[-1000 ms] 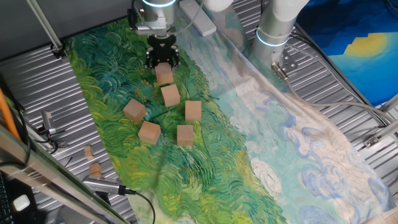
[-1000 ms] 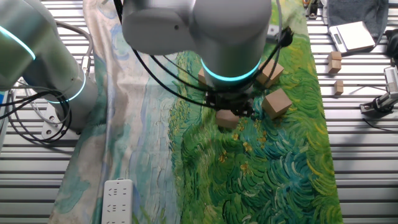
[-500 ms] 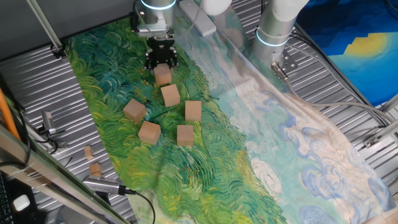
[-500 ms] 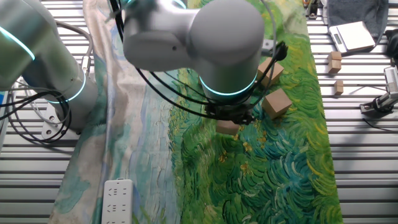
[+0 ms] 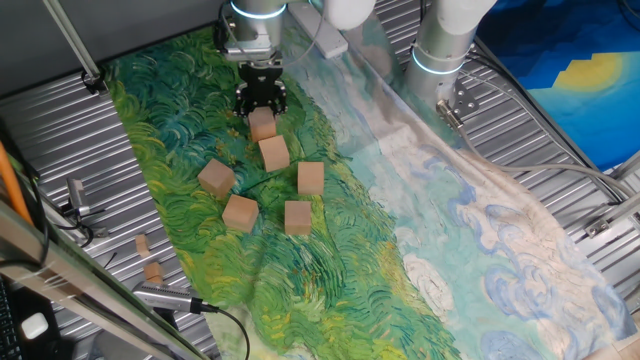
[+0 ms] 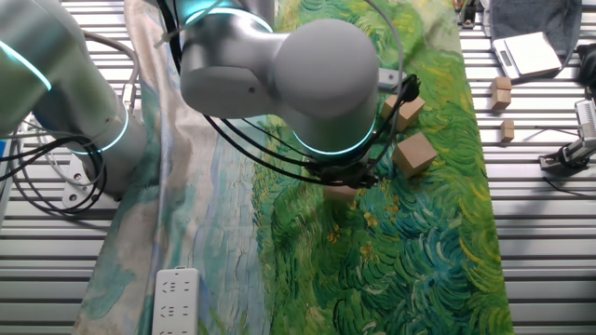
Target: Stack the blocks into a pyramid shape
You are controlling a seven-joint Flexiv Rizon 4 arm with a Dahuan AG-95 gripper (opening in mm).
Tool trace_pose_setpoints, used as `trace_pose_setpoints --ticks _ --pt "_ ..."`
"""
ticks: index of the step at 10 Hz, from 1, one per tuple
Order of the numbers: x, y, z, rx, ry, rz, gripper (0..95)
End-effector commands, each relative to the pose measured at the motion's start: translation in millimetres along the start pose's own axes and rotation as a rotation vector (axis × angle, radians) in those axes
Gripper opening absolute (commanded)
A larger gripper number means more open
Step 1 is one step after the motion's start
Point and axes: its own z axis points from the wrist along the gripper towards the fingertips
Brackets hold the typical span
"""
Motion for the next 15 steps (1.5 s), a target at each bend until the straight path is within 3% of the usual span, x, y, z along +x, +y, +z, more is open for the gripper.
trace_pose_setpoints --ticks 1,7,11,12,14,15 --pt "-3.4 0.8 1.0 0.003 -0.008 0.000 0.0" --pt "-4.8 2.2 2.7 0.011 -0.005 -0.011 0.0" --pt "-0.4 1.7 -3.7 0.000 0.009 -0.009 0.0" --pt "-0.4 1.7 -3.7 -0.016 0.015 0.007 0.0" --pt "-0.4 1.7 -3.7 -0.016 0.056 0.010 0.0" --pt "-0.4 1.7 -3.7 -0.021 0.058 0.013 0.0"
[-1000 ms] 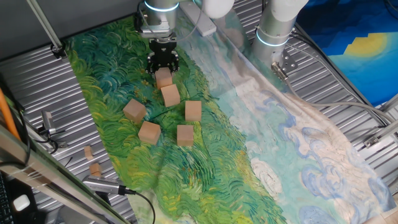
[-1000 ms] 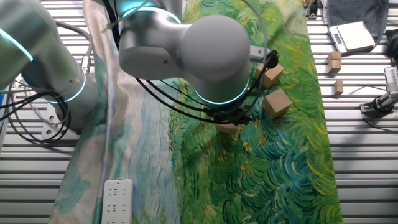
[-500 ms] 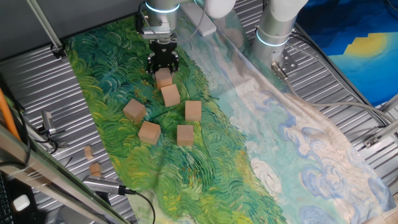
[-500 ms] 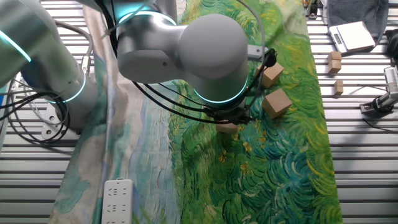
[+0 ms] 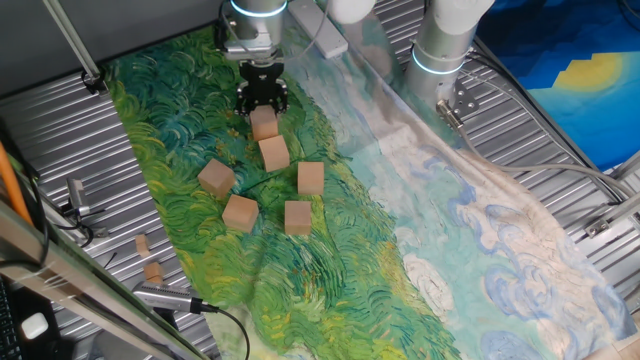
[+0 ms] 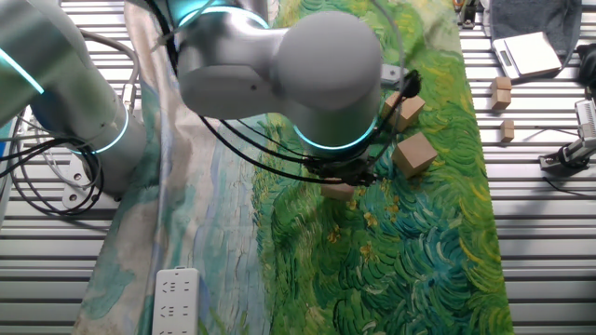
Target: Stack the blocks into a pyramid shape
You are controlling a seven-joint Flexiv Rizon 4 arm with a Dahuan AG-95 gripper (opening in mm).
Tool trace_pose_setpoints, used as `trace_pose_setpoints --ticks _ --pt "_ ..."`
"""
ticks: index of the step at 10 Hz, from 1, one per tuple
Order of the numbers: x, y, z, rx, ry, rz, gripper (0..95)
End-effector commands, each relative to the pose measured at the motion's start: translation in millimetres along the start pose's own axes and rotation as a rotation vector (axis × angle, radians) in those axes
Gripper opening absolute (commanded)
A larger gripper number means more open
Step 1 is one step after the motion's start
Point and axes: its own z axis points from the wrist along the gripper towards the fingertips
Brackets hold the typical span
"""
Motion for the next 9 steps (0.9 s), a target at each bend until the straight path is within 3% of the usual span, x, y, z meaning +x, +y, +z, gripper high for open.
trace_pose_setpoints --ticks 1,3,5,9 --pt "1.8 -0.4 2.4 -0.002 0.028 0.001 0.0" --pt "1.8 -0.4 2.4 -0.021 0.043 0.016 0.0" --pt "1.8 -0.4 2.4 -0.016 0.056 0.012 0.0" --pt "2.1 -0.3 3.4 -0.018 0.043 0.010 0.0"
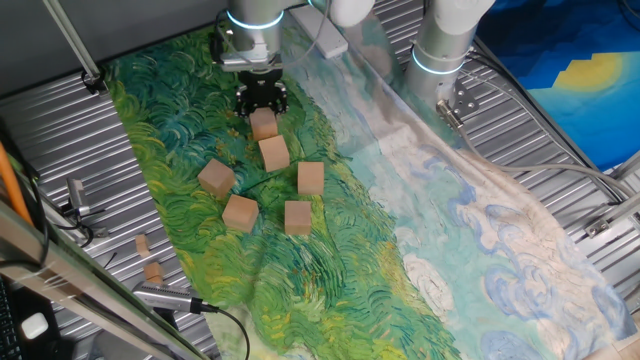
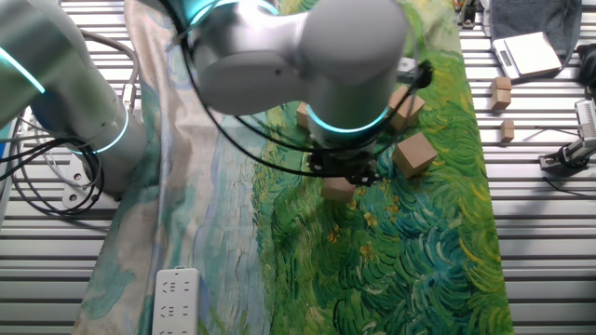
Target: Stack the blocks into a pyramid shape
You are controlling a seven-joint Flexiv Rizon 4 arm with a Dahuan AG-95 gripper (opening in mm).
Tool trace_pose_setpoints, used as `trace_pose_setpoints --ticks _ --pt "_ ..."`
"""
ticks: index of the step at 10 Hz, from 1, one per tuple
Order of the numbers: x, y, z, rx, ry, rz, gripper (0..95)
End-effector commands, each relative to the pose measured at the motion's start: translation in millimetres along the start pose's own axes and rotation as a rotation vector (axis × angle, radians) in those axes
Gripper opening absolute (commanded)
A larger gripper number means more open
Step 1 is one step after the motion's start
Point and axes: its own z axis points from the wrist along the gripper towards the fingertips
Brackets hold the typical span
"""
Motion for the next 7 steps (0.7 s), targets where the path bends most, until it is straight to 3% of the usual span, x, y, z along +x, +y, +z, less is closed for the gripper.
trace_pose_setpoints --ticks 1,3,7 --pt "-1.6 -1.6 0.6 -0.007 -0.005 0.005 0.0" --pt "-2.0 -1.4 1.9 0.001 -0.021 -0.014 0.0" --pt "-4.0 -1.2 4.7 0.055 -0.040 -0.077 0.0"
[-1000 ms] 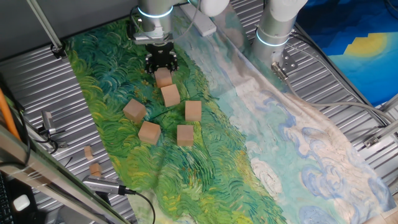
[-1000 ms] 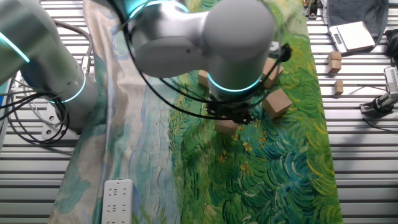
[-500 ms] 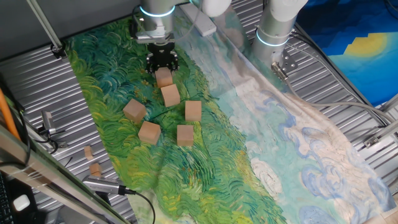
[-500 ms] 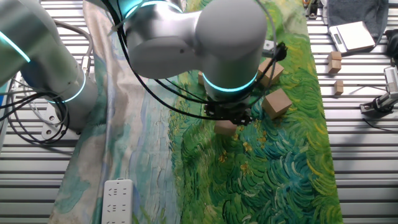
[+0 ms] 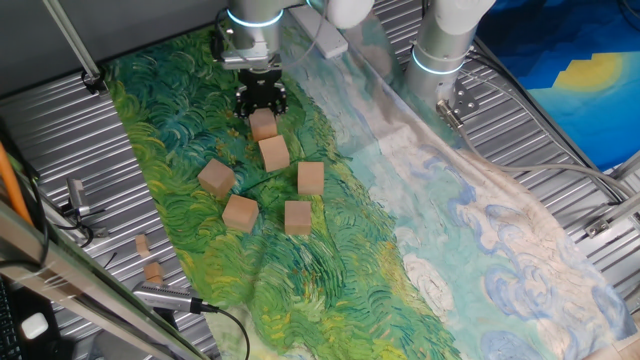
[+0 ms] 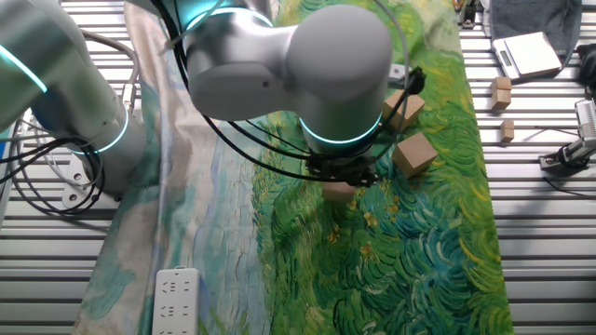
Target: Stack the blocks into a pyramid shape
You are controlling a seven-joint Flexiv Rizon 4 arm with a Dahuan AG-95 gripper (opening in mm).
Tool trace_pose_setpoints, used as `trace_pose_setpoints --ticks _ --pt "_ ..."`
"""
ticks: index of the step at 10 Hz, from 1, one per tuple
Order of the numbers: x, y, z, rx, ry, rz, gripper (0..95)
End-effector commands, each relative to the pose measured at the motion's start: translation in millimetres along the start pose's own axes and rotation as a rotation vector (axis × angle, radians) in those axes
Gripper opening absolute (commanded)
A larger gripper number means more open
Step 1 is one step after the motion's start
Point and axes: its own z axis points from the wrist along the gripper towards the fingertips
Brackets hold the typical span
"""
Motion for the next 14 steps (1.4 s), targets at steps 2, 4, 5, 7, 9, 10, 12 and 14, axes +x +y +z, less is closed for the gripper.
trace_pose_setpoints --ticks 2,4,5,7,9,10,12,14 --pt "0.3 1.7 2.3 0.057 -0.006 -0.087 0.0" --pt "-1.0 3.2 4.6 0.077 -0.021 -0.117 0.0" --pt "-2.2 3.4 6.1 0.079 -0.023 -0.121 0.0" --pt "-2.5 6.1 7.7 0.082 -0.030 -0.108 0.0" --pt "-2.9 6.1 8.2 0.081 -0.032 -0.086 0.0" --pt "-4.3 5.5 9.6 0.081 -0.028 -0.073 0.0" --pt "-8.5 3.6 13.7 0.080 -0.019 -0.057 0.0" --pt "-12.4 2.1 17.4 0.080 -0.021 -0.060 0.0"
